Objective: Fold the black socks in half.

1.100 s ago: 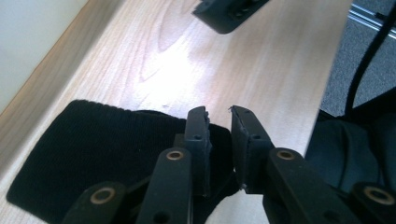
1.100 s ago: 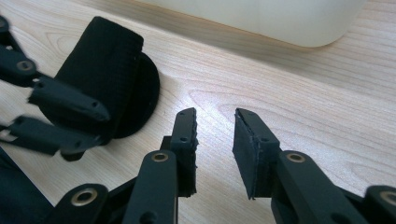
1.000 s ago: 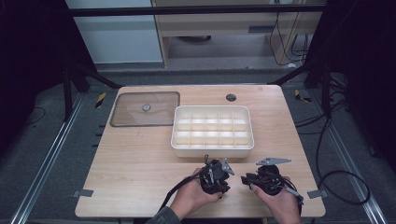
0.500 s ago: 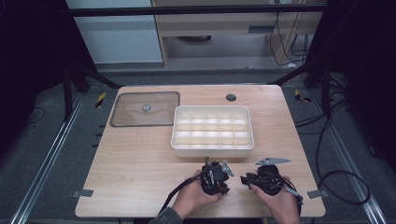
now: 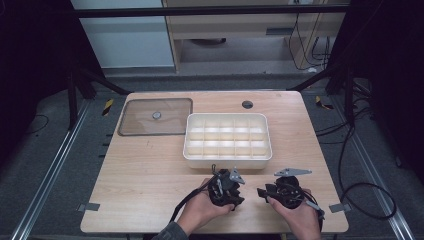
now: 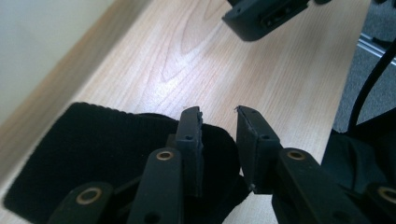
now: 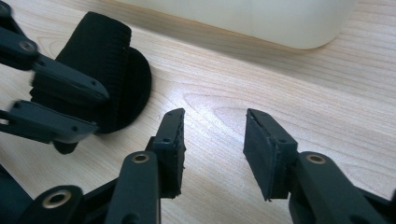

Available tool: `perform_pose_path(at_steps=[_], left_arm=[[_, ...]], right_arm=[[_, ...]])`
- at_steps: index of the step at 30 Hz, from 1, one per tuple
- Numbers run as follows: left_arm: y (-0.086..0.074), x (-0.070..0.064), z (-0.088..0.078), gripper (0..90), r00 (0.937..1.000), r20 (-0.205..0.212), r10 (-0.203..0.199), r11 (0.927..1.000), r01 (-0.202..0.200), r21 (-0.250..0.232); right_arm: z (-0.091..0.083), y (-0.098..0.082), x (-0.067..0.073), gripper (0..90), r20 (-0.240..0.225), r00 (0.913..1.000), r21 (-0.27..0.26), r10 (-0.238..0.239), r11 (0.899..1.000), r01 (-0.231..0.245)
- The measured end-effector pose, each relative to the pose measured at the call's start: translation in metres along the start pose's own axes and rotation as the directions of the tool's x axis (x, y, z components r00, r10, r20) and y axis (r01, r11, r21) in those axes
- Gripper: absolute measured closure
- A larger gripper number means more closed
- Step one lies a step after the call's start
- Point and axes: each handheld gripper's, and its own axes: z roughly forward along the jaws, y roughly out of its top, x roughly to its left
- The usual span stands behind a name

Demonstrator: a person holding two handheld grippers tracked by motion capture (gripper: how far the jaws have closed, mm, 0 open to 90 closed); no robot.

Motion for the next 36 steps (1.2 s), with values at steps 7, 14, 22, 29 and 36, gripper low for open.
perform_pose_path(at_steps=[7,14,22,29,36], left_arm=[[0.002,0.003,-0.008,67.1,0.9999,-0.007,-0.010,0.9995,0.010,-0.029],[0.002,0.006,-0.013,67.1,0.9997,-0.007,-0.022,0.9987,0.021,-0.046],[0.000,0.010,-0.030,59.4,0.9967,-0.078,-0.022,0.9967,0.016,-0.080],[-0.016,0.020,-0.049,39.8,0.9859,-0.158,-0.057,0.9954,0.044,-0.086],[-0.053,0.040,-0.069,18.7,0.9723,-0.196,-0.127,0.9886,0.108,-0.105]], right_arm=[[0.000,0.002,0.001,56.3,0.004,1.0000,0.001,-0.005,1.000,0.005],[0.000,0.002,0.002,55.8,0.005,1.0000,0.002,-0.004,1.000,0.004],[-0.001,0.006,0.007,50.3,0.012,0.9998,-0.005,-0.013,1.000,0.013],[-0.002,0.021,0.024,38.5,0.001,0.9994,-0.009,-0.033,0.999,0.033],[0.007,0.039,0.046,25.9,-0.032,0.9986,-0.010,-0.043,0.999,0.042]])
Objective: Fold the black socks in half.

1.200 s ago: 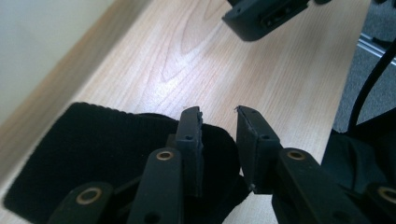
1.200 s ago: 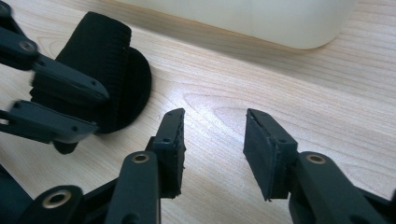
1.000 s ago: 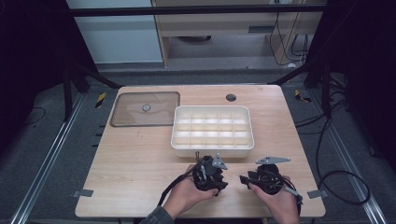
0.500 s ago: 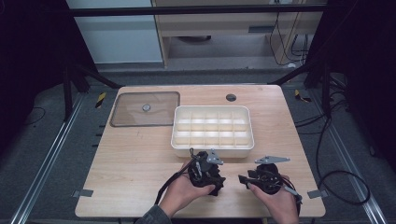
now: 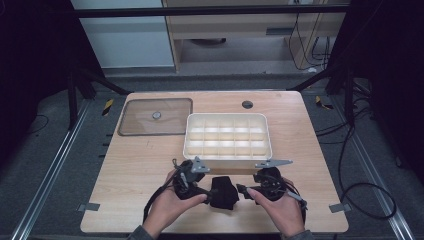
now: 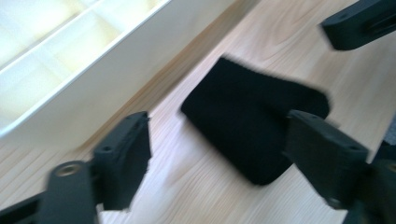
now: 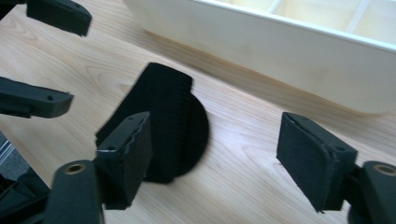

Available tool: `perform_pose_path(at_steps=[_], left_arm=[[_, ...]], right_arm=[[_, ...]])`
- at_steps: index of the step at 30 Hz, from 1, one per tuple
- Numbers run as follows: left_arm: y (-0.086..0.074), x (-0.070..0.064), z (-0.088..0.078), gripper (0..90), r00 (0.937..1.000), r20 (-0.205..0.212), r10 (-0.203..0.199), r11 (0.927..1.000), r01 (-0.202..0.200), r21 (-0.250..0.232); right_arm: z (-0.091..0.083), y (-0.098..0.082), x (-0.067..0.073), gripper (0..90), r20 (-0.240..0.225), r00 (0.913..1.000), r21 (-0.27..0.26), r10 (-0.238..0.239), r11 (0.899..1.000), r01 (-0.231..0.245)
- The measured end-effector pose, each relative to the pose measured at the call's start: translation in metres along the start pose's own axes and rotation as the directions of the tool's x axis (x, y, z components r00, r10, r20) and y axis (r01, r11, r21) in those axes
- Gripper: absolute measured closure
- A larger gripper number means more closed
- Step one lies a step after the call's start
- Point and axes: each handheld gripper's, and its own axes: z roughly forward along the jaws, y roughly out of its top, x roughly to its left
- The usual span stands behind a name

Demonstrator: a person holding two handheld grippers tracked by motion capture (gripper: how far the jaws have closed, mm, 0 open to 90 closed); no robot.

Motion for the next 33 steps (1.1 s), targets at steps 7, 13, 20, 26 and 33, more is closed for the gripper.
perform_pose_path(at_steps=[7,13,20,26,33], left_arm=[[-0.049,0.041,-0.016,9.2,0.9954,-0.052,-0.081,0.9962,0.079,-0.036],[-0.080,0.072,-0.020,8.9,0.9835,-0.109,-0.145,0.9882,0.138,-0.066],[-0.095,0.089,-0.021,9.0,0.9700,-0.143,-0.196,0.9797,0.187,-0.071],[-0.107,0.102,-0.020,9.2,0.9512,-0.183,-0.249,0.9683,0.240,-0.069],[-0.110,0.105,-0.018,9.5,0.9498,-0.191,-0.248,0.9687,0.241,-0.060]], right_arm=[[0.021,0.012,0.019,30.5,0.012,0.9999,0.040,0.000,0.999,0.000],[0.037,0.021,0.028,34.4,0.022,0.9996,0.078,0.018,0.997,-0.020],[0.046,0.024,0.028,37.4,0.034,0.9985,0.094,0.042,0.995,-0.045],[0.055,0.019,0.028,36.9,0.022,0.9987,0.108,0.047,0.993,-0.049],[0.064,0.015,0.030,36.3,0.014,0.9988,0.129,0.047,0.990,-0.049]])
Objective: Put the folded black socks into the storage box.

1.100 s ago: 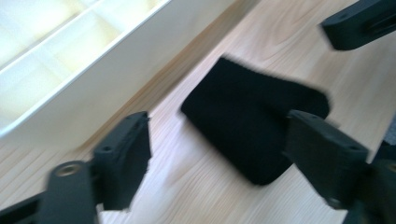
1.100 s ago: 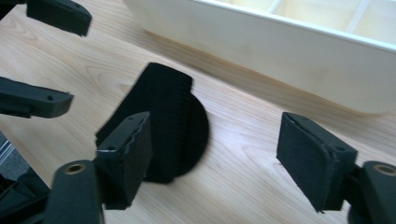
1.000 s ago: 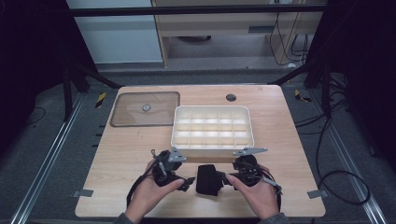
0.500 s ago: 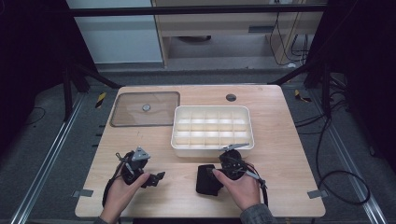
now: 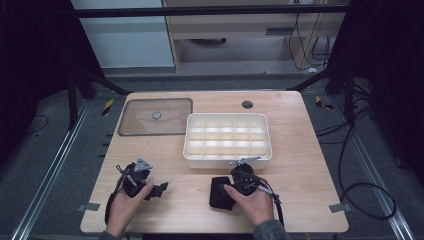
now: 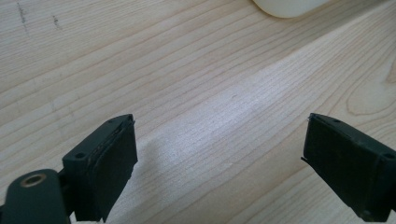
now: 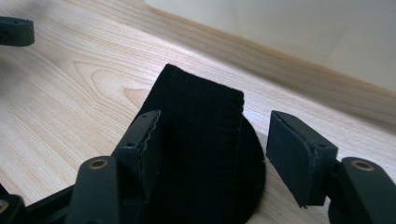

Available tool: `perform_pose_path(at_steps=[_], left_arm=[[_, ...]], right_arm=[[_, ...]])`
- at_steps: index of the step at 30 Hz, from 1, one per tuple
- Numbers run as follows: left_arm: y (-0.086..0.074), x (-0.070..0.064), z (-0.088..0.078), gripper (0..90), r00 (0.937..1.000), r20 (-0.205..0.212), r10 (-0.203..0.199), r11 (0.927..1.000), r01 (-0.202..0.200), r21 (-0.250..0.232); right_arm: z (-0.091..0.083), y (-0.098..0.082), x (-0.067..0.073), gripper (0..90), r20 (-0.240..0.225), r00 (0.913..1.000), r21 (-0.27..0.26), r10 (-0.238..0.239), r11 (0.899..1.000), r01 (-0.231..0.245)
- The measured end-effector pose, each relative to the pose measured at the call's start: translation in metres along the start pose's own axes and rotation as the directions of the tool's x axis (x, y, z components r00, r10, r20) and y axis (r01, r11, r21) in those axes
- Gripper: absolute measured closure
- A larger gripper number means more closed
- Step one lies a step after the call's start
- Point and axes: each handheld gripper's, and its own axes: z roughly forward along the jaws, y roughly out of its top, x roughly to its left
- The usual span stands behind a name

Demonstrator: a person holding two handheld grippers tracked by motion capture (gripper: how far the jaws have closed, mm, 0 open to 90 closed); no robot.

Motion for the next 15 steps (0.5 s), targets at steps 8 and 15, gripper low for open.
perform_pose_path(at_steps=[8,15], left_arm=[[-0.0005,0.0007,0.0017,9.9,1.0000,-0.002,0.008,0.9999,-0.008,0.011],[-0.0009,0.0005,0.0031,10.3,0.9999,0.001,0.016,0.9997,-0.016,0.020]], right_arm=[[0.0098,0.0014,0.0035,36.2,-0.007,1.0000,0.017,0.003,1.000,-0.003],[0.0108,0.0013,0.0034,36.1,-0.009,0.9999,0.021,0.006,1.000,-0.006]])
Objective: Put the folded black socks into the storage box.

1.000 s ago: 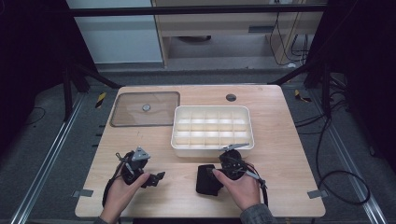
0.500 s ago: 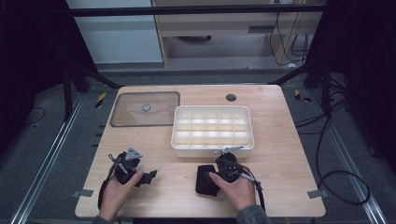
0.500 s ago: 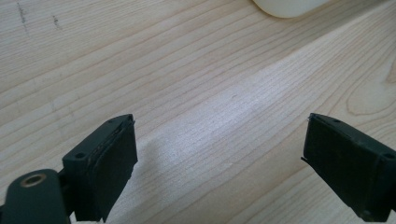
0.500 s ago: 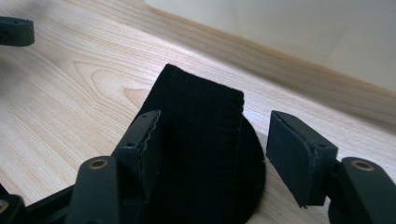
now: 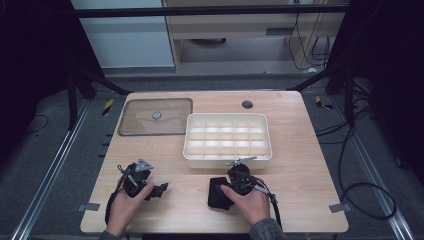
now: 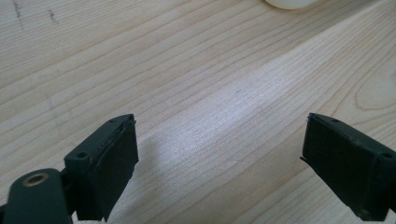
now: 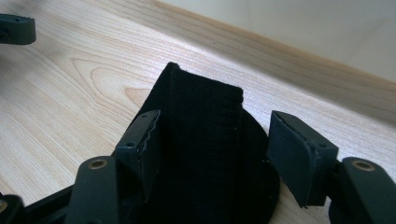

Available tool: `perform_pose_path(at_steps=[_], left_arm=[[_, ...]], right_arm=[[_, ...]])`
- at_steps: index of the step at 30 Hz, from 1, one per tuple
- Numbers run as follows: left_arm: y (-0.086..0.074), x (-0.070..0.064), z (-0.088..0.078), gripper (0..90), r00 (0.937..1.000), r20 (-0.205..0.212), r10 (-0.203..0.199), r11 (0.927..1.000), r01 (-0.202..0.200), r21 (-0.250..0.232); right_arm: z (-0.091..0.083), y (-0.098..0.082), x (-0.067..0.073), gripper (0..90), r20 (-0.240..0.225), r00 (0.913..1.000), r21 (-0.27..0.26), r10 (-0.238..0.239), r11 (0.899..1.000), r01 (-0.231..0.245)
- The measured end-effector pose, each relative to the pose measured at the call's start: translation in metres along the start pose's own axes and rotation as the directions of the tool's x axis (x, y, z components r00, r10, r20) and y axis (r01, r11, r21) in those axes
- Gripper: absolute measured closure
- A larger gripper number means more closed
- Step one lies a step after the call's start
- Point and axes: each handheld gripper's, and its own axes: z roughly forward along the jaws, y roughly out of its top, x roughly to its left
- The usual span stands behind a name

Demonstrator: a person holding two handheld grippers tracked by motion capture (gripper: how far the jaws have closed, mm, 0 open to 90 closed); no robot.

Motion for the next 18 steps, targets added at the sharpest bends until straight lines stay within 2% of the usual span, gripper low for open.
perform_pose_path(at_steps=[18], left_arm=[[0.0004,-0.0022,0.0026,11.3,0.9999,0.009,0.008,0.9999,-0.008,0.010]], right_arm=[[0.0039,-0.0040,-0.0057,36.7,-0.018,0.9996,0.011,0.023,1.000,-0.022]])
